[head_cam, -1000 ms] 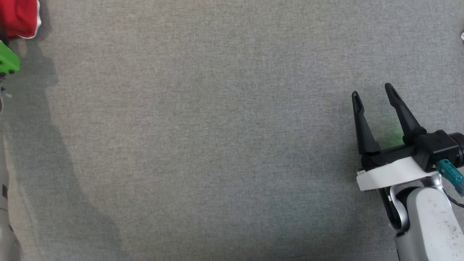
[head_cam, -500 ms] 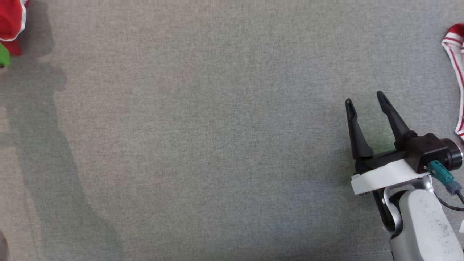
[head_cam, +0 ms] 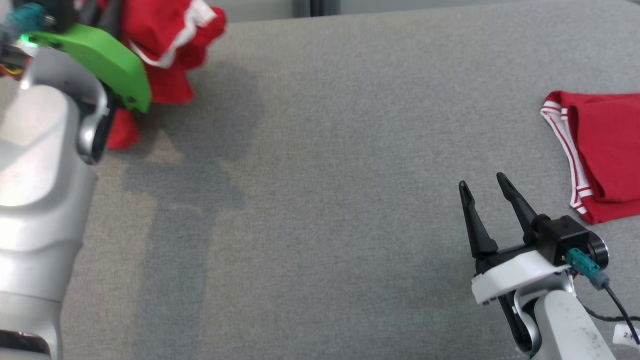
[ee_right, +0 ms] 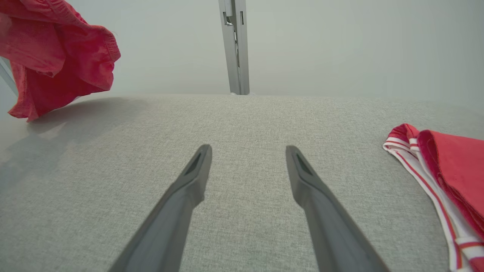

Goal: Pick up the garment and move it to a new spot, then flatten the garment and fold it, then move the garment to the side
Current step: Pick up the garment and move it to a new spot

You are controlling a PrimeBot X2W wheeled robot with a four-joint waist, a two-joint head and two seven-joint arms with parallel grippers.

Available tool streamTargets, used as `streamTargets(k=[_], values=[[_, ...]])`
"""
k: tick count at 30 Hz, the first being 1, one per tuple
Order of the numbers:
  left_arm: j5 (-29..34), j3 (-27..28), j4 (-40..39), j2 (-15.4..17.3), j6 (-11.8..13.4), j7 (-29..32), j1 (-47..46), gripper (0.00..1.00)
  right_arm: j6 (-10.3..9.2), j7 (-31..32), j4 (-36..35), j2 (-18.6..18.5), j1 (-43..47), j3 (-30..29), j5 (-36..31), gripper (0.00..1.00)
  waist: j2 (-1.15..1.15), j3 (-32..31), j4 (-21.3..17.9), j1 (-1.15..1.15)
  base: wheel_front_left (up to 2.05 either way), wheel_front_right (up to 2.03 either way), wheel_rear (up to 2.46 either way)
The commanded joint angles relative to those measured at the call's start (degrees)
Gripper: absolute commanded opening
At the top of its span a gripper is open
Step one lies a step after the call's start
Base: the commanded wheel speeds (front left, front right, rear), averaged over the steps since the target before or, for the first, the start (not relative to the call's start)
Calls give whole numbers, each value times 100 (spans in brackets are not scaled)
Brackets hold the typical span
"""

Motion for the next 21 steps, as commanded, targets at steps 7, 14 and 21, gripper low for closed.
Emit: streamTargets(k=[7,14,21], values=[[-465,-1431,-1395,205,10,592,603,0,-9,-53,62,-22,453,-113,64,100,0,-1094,-240,0,0,0,0],[-969,-2139,-2353,554,10,1078,986,0,-9,-65,15,-20,491,-98,144,100,0,-904,-389,0,0,0,0],[-947,-2237,-1625,150,122,532,1116,0,-9,-91,59,-20,232,45,257,100,0,-434,-627,0,0,0,0]])
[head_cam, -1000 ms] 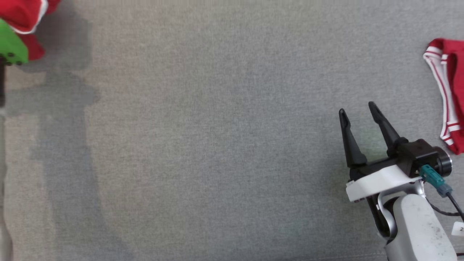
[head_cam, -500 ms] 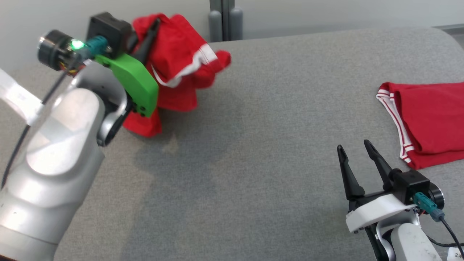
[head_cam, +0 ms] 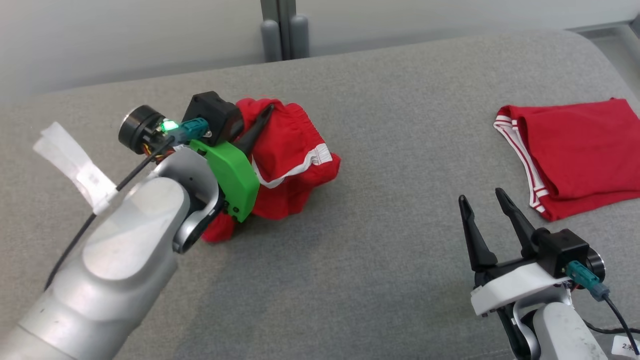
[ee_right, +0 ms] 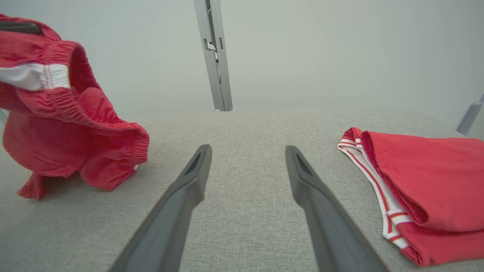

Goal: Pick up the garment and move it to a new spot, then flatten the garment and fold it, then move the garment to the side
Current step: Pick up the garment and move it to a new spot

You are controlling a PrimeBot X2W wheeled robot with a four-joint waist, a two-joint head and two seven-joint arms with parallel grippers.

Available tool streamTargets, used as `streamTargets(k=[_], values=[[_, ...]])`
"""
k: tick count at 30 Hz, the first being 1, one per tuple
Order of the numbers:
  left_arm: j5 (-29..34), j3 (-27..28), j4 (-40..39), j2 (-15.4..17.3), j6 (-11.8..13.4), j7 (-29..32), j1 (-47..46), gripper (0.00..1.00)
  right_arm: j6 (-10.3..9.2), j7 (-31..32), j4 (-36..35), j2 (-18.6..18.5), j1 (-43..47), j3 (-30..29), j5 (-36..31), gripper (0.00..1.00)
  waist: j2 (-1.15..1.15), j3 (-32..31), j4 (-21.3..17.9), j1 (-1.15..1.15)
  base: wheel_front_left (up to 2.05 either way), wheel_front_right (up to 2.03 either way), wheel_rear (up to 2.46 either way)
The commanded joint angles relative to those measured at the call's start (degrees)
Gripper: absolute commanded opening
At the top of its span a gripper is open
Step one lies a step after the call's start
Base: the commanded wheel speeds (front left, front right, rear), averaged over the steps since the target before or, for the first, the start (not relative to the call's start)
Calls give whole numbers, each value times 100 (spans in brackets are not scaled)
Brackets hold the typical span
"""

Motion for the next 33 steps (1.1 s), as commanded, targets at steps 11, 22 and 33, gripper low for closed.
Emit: streamTargets(k=[11,22,33], values=[[-93,-121,2360,-972,-14,-993,-83,0,-9,-53,212,-18,-371,148,95,100,0,739,-551,0,0,0,0],[-188,-142,3023,-1413,-68,-1931,75,100,-9,-55,280,-19,-180,-104,-16,100,0,372,-143,0,0,0,0],[-128,615,2085,-1316,168,-2022,1147,100,-9,-55,370,-20,93,-367,-168,100,0,-414,453,0,0,0,0]])
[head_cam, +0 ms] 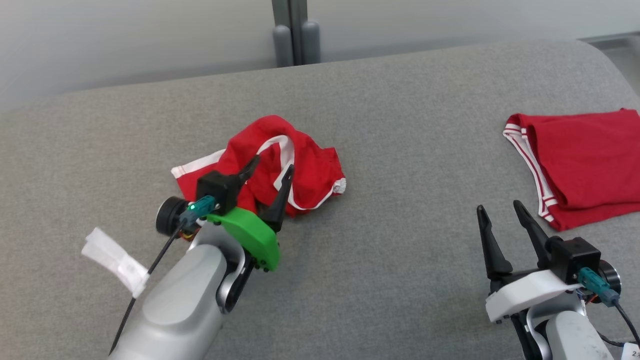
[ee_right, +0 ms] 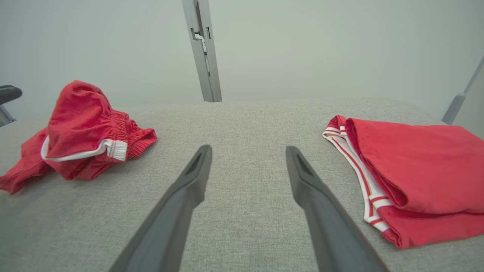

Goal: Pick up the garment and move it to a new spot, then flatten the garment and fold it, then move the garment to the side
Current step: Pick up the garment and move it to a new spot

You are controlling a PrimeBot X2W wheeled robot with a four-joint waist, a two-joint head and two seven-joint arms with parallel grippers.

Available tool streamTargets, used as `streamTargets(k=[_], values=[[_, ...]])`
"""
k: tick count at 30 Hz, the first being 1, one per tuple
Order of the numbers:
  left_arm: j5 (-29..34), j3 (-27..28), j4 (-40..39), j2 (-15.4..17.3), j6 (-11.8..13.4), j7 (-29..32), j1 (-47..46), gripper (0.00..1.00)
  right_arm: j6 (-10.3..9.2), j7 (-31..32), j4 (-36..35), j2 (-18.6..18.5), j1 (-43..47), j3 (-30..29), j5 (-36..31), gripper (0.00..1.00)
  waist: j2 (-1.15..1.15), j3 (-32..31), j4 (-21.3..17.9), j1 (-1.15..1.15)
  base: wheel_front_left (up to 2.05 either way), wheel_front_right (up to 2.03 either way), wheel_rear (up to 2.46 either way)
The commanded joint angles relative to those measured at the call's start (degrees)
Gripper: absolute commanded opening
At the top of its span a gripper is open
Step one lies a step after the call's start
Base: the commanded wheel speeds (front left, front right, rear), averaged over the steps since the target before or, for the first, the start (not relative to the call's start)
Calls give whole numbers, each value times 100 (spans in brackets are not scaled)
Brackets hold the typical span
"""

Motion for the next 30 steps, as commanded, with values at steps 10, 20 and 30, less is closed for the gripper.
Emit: streamTargets(k=[10,20,30], values=[[468,1109,-1321,244,448,-9,1677,100,-9,-25,113,-23,320,-119,-80,100,0,-767,648,0,0,0,0],[973,2274,-2385,8,533,-10,3176,100,-9,-25,173,-22,560,-106,77,100,0,-903,735,0,0,0,0],[1387,2949,-2578,-282,334,-10,3850,100,-9,-25,293,-22,784,8,255,100,0,-938,685,0,0,0,0]])
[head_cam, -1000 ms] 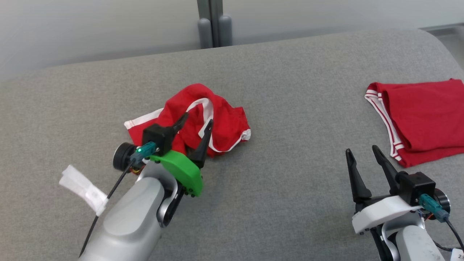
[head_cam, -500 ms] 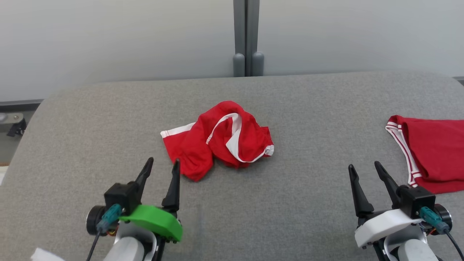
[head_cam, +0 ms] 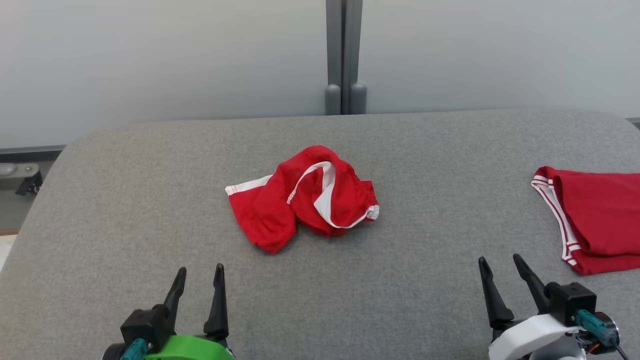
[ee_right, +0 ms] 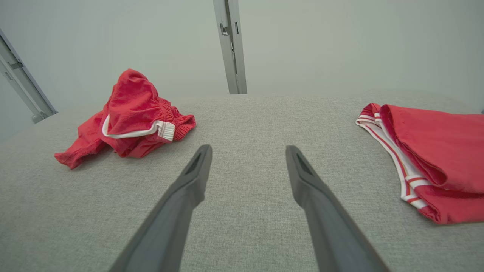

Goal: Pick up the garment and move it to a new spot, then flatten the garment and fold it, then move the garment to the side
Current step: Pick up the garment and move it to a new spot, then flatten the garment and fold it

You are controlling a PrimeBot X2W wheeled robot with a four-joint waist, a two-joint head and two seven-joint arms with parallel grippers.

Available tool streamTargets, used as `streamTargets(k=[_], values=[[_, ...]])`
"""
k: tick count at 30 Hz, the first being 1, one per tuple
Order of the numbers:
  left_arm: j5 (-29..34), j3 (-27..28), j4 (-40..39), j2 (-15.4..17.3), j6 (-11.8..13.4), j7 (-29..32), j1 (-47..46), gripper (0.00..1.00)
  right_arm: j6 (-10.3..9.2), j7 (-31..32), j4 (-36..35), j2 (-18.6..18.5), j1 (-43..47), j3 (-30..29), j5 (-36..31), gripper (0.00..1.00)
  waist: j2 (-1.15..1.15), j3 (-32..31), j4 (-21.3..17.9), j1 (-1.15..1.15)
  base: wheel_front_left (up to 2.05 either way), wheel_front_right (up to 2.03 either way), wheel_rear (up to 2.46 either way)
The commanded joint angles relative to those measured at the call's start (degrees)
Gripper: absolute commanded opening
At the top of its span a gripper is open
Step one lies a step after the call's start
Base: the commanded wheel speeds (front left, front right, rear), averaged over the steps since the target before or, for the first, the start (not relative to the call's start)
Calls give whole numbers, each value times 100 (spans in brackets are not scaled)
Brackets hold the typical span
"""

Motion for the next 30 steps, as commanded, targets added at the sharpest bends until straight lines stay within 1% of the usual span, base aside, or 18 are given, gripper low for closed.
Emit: streamTargets(k=[1,8,19,27,30], values=[[74,80,-5,-44,-42,-2,106,100,-9,-25,31,-20,48,28,36,100,0,6,-15,0,0,0,0],[205,324,61,-162,-183,-2,141,100,-9,-25,85,-20,-54,64,-15,100,0,33,-26,0,0,0,0],[338,493,202,-240,-325,-2,63,100,-9,-26,92,-20,-116,16,-62,100,0,65,29,0,0,0,0],[397,549,238,-269,-383,-2,-36,100,-9,-26,137,-20,-229,-28,-106,100,0,146,165,0,0,0,0],[402,558,229,-275,-401,-2,-75,100,-9,-26,222,-19,-388,107,-58,100,0,231,253,0,0,0,0]])
